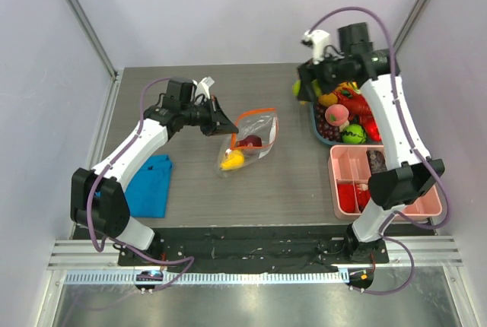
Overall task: Place the food in the zip-top bag and seal the zipper
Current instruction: Place the fake fruit in the zipper food storage bag.
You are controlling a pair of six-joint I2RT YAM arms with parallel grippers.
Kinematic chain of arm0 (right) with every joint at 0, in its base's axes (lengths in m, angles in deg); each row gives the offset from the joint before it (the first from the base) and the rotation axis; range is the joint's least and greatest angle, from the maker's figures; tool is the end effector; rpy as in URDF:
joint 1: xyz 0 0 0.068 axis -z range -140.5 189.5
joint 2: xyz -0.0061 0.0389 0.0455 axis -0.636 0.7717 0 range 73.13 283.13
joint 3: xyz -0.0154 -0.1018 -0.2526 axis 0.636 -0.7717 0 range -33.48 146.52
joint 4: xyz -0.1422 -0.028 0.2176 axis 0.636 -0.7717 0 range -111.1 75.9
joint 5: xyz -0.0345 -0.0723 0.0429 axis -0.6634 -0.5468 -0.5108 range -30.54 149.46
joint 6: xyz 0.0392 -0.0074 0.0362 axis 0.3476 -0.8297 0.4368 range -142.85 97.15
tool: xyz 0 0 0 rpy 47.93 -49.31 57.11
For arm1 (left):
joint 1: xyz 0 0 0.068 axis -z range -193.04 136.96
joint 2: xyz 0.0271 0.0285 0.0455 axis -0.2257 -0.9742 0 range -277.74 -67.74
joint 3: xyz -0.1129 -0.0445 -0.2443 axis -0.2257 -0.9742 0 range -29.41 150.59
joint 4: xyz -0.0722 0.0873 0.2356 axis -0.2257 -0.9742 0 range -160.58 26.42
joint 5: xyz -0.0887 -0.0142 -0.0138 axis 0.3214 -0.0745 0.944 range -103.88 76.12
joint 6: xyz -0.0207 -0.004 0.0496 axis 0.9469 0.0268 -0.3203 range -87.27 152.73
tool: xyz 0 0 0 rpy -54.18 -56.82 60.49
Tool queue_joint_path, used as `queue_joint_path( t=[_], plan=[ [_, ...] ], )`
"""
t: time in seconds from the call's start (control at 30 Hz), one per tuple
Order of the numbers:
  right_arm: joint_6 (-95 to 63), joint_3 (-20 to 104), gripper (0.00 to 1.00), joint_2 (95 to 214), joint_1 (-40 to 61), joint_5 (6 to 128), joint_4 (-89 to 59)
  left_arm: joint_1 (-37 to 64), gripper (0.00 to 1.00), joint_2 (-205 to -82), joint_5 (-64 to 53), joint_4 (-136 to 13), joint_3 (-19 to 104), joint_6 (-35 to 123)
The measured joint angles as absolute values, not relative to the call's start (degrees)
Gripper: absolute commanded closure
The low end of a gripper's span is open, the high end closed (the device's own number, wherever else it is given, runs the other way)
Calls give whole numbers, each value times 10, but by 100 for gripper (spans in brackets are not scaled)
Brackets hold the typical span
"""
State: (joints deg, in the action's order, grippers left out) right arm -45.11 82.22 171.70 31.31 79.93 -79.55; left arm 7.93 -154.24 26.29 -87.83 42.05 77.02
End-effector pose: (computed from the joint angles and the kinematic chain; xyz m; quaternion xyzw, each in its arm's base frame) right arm 0.3419 0.0619 0.4239 -0.3025 0.8708 0.1219 0.3678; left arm 0.3039 -0.1412 0.3073 -0.0275 0.8609 -0.4782 0.1714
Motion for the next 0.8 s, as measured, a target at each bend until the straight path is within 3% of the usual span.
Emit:
queue_joint_path(
  t=[0.27,0.37,0.4,0.5,0.8],
  plan=[
    [-426,794,37,1680,124,888,-746,79,100,-1543,263,-879,421,768],
    [-427,773,26,1680,85,889,-739,79,100,-1542,263,-880,421,762],
    [-428,765,14,1680,73,889,-739,79,100,-1542,263,-881,421,760],
    [-433,744,1,1680,54,885,-741,79,100,-1543,263,-883,422,758],
    [-432,735,0,1680,67,854,-745,79,100,-1543,262,-883,425,758]
  ],
)
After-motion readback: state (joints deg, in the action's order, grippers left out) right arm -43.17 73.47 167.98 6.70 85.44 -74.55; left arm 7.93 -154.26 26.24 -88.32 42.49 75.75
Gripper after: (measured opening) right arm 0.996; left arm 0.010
